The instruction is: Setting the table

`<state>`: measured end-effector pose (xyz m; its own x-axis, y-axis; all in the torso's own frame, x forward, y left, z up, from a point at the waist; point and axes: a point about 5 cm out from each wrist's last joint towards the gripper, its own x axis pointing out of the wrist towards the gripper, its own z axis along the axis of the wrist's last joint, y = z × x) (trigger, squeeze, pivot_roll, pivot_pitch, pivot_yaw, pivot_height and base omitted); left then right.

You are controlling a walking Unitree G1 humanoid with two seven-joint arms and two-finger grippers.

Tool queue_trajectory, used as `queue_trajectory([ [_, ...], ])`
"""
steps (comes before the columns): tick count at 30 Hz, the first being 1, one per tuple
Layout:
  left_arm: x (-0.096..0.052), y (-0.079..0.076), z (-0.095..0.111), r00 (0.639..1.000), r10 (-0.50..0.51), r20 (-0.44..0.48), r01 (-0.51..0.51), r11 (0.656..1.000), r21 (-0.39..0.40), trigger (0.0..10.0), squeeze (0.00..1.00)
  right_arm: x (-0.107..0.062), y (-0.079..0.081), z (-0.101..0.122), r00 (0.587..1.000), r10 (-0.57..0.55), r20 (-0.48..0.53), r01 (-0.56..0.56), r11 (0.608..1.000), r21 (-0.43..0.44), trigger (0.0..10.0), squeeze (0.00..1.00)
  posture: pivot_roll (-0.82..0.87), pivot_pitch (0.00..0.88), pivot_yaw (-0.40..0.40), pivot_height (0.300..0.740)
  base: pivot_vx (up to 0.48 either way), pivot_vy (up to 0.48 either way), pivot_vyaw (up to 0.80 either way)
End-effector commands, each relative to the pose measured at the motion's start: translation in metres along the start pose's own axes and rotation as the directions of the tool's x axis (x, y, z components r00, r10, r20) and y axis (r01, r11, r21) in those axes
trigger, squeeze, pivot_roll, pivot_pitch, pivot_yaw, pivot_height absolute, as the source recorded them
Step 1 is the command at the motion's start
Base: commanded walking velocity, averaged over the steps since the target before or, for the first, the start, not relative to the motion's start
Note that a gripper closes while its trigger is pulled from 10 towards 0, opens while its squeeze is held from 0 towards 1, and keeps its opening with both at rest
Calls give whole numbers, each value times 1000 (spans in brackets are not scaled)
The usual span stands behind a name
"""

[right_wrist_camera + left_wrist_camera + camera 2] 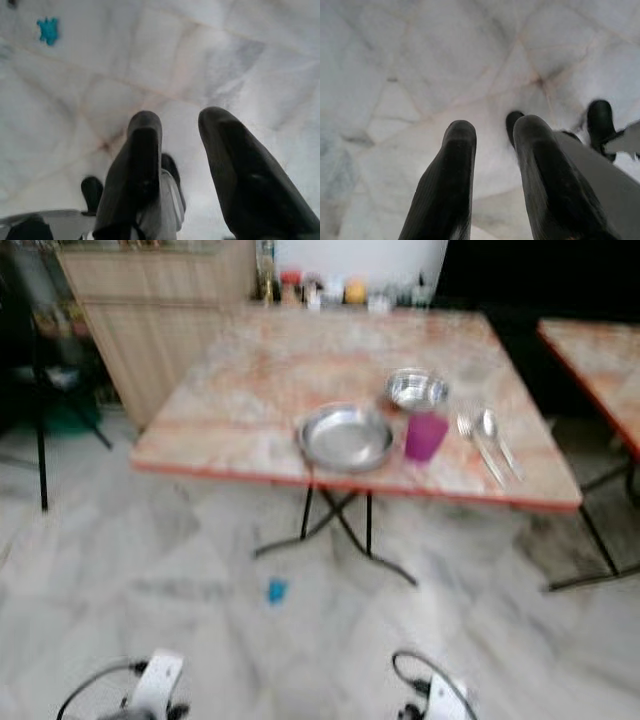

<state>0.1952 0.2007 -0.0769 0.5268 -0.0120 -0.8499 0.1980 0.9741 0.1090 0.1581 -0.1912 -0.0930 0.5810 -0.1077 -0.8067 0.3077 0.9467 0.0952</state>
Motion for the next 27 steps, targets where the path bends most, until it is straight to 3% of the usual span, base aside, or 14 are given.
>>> queue_trajectory([
  [1, -1, 4, -3, 1000, 6, -7, -6, 1000, 3, 10000, 0, -1, -4, -3, 1000, -16, -5, 16, 1000, 4, 10000, 0, -15, 0, 17, 740, 0, 0, 0],
  [12, 0, 4, 5, 1000, 19, 25, -19, 1000, 14, 10000, 0, -1, -3, -3, 1000, -12, -9, 12, 1000, 0, 10000, 0, -15, 0, 18, 740, 0, 0, 0],
  [17, 0, 3, 29, 983, 83, 162, -85, 996, 7, 10000, 0, -1, -4, -4, 1000, -14, -12, 14, 1000, 0, 10000, 0, -19, 0, 21, 740, 0, 0, 0],
  [20, -4, 16, 59, 934, 164, 316, -169, 986, -11, 10000, 0, -1, -4, -4, 1000, -16, -11, 16, 1000, 1, 10000, 0, -20, 0, 22, 740, 0, 0, 0],
  [23, -14, 32, 93, 860, 206, 467, -209, 977, -45, 10000, 0, -1, -5, -4, 1000, -18, -11, 18, 1000, 0, 10000, 0, -19, 0, 23, 740, 0, 0, 0],
  [25, -28, 43, 125, 754, 198, 626, -212, 976, -53, 10000, 0, -2, -6, -4, 1000, -21, -7, 21, 1000, -2, 10000, 0, -10, 0, 22, 740, 0, 0, 0],
  [27, -40, 46, 140, 670, 183, 720, -229, 973, -34, 10000, 0, -2, -7, -3, 1000, -29, -1, 29, 1000, -1, 10000, 0, -10, 0, 21, 740, 0, 0, 0],
])
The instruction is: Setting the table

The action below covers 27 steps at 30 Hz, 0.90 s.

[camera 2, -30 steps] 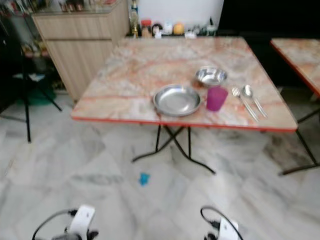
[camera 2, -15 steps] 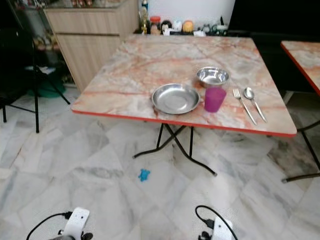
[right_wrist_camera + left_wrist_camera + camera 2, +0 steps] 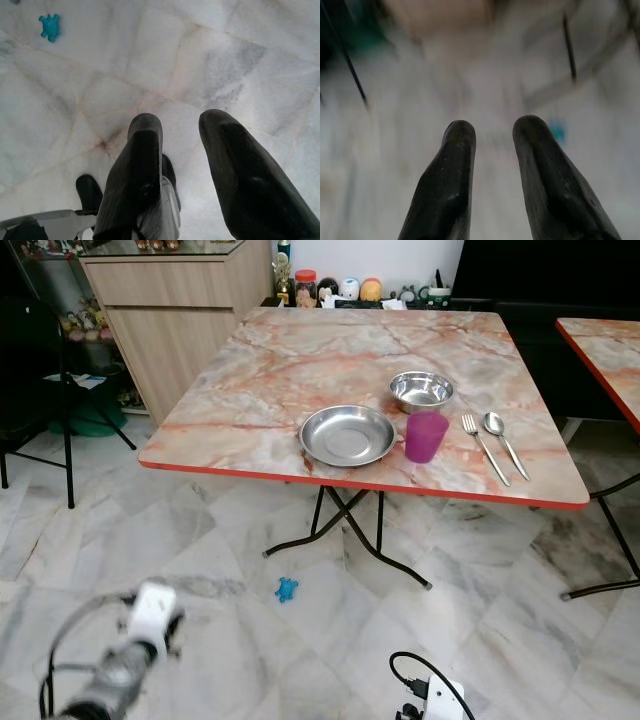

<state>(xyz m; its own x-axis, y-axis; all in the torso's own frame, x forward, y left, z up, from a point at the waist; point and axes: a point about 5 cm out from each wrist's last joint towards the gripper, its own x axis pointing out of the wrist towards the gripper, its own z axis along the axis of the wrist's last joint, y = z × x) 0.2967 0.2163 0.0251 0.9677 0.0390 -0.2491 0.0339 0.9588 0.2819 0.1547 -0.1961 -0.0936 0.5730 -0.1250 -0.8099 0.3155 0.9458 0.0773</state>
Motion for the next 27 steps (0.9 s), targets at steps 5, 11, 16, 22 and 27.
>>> queue_trajectory([
  [5, -2, -7, 64, 941, -16, 337, 24, 1000, -19, 10000, 0, -1, -3, 1, 1000, -16, 21, 16, 1000, 11, 10000, 0, 9, 0, 14, 740, 0, 0, 0],
  [11, 7, -29, 108, 887, -42, 460, 108, 987, -119, 10000, 0, 0, -2, 6, 999, -16, 49, 16, 1000, 14, 10000, 0, 2, 0, 8, 740, 0, 0, 0],
  [16, 4, -48, 130, 843, -155, 516, 259, 956, -136, 10000, 0, 1, -2, 10, 997, -38, 62, 37, 999, 22, 10000, 0, -7, 0, 21, 740, 0, 0, 0],
  [22, 5, -43, 134, 848, -123, 515, 243, 955, -173, 10000, 0, 0, -6, 8, 996, -68, 57, 67, 997, 27, 10000, 0, -3, 0, 19, 740, 0, 0, -207],
  [27, 3, -42, 124, 864, -172, 473, 260, 957, -128, 10000, 0, -1, -8, 6, 996, -74, 55, 73, 997, 25, 10000, 0, 0, 0, 20, 740, 0, 0, -288],
])
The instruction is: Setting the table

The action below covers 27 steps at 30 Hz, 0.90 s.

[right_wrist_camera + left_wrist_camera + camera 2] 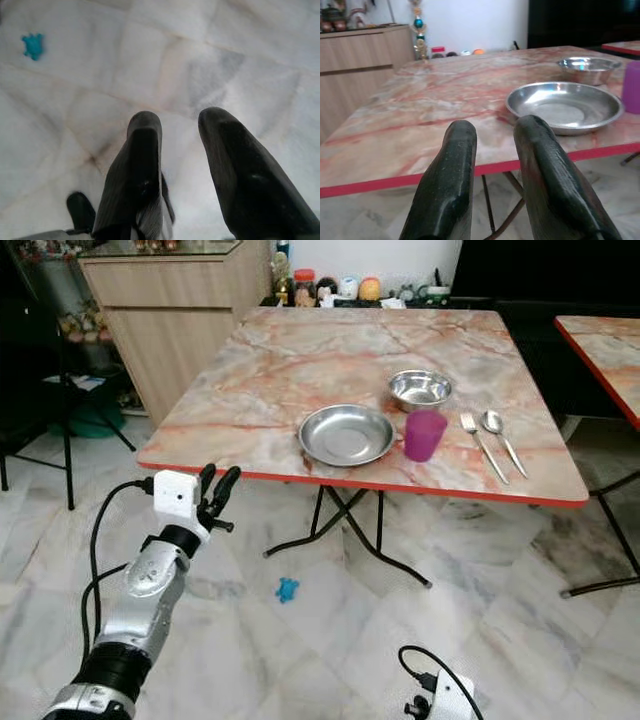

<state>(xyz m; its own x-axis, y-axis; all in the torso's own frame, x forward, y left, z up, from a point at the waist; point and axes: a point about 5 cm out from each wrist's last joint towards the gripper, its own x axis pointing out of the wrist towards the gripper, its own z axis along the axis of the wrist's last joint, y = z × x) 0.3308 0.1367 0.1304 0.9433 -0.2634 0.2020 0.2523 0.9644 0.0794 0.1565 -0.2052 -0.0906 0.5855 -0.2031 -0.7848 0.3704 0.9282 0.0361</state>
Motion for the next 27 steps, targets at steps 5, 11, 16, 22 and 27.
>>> queue_trajectory([
  [5, -3, 5, -7, 998, 15, -63, -15, 1000, 2, 10000, 243, 0, -1, 0, 1000, -6, 4, 6, 1000, 1, 10000, 0, 3, 0, 18, 740, 0, 0, 0],
  [11, -3, 4, -7, 998, 8, -62, -9, 1000, -16, 10000, 1000, 0, 1, 0, 1000, 6, 4, -6, 1000, -5, 10000, 0, 0, 0, 17, 740, 0, 0, 0],
  [16, -2, 1, -6, 998, -10, -61, 9, 1000, -4, 10000, 1000, 0, -1, 0, 1000, -13, 1, 13, 1000, -14, 10000, 0, 3, 0, 16, 740, 0, 0, 0],
  [22, -2, 2, -6, 998, 2, -64, -2, 1000, 5, 10000, 0, 0, -2, -2, 1000, -13, -7, 12, 1000, -14, 10000, 0, 6, 0, 15, 740, 0, 0, 0],
  [27, -3, 2, -9, 997, 12, -82, -14, 1000, -27, 10000, 0, 0, -1, -2, 1000, -12, -10, 12, 1000, -18, 10000, 0, 4, 0, 17, 740, 0, 0, 0],
])
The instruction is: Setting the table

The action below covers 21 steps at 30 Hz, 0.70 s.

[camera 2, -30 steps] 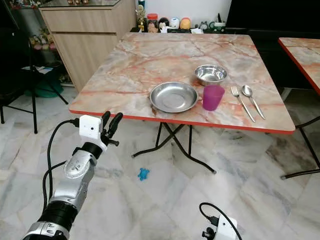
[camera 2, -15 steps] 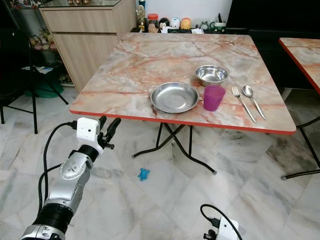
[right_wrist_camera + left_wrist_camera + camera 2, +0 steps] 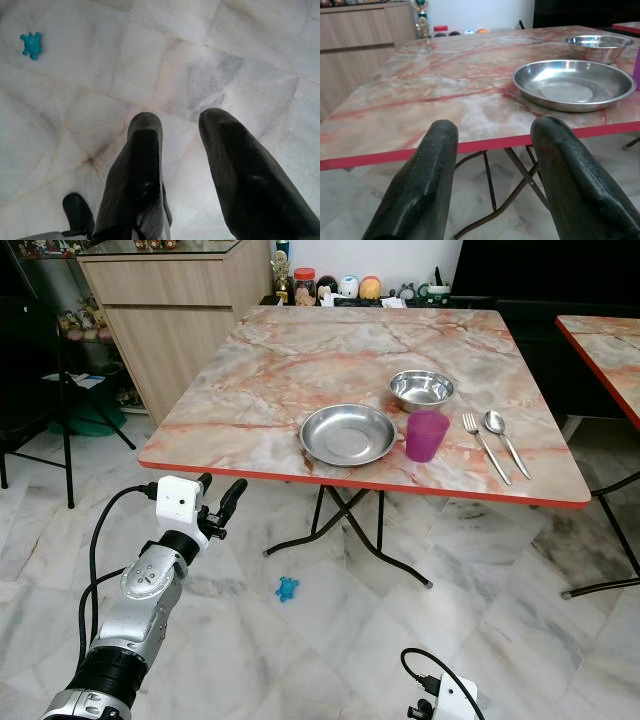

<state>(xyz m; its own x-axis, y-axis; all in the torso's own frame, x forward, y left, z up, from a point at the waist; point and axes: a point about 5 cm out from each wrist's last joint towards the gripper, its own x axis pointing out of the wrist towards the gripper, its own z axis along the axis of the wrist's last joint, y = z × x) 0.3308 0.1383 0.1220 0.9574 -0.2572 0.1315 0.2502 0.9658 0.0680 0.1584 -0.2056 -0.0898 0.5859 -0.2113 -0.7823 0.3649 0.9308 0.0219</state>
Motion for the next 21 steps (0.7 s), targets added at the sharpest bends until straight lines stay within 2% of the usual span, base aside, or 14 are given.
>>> queue_trajectory([
  [1, 0, 1, 0, 1000, 9, -6, -9, 999, -30, 10000, 0, -1, -2, -4, 1000, -4, -14, 4, 1000, -4, 10000, 0, 4, 0, 17, 740, 0, 0, 0],
  [2, 0, 2, 1, 1000, 12, 0, -12, 999, -45, 10000, 0, -1, -1, -4, 1000, -4, -13, 4, 1000, -3, 10000, 0, 5, 0, 15, 740, 0, 0, 0],
  [5, 0, 3, 3, 1000, 21, 5, -21, 999, -24, 10000, 0, -1, 0, -4, 1000, 0, -24, 0, 1000, -11, 10000, 0, 5, 0, 16, 740, 167, 0, 0],
  [7, 1, 3, 3, 1000, 14, 7, -14, 1000, -12, 10000, 0, -1, 0, -5, 999, 1, -37, -2, 1000, -24, 10000, 0, 6, 0, 15, 740, 322, 0, -606],
  [9, 0, 3, 3, 1000, 13, 9, -12, 1000, -16, 10000, 0, 0, 1, -4, 999, 13, -36, -14, 999, -40, 10000, 0, 5, 0, 16, 740, 480, 0, -587],
  [21, 2, 2, 6, 1000, 9, 15, -8, 1000, -19, 10000, 0, 0, 2, -4, 1000, 14, -25, -14, 1000, -22, 10000, 0, 9, 0, 15, 740, 480, 0, 0],
])
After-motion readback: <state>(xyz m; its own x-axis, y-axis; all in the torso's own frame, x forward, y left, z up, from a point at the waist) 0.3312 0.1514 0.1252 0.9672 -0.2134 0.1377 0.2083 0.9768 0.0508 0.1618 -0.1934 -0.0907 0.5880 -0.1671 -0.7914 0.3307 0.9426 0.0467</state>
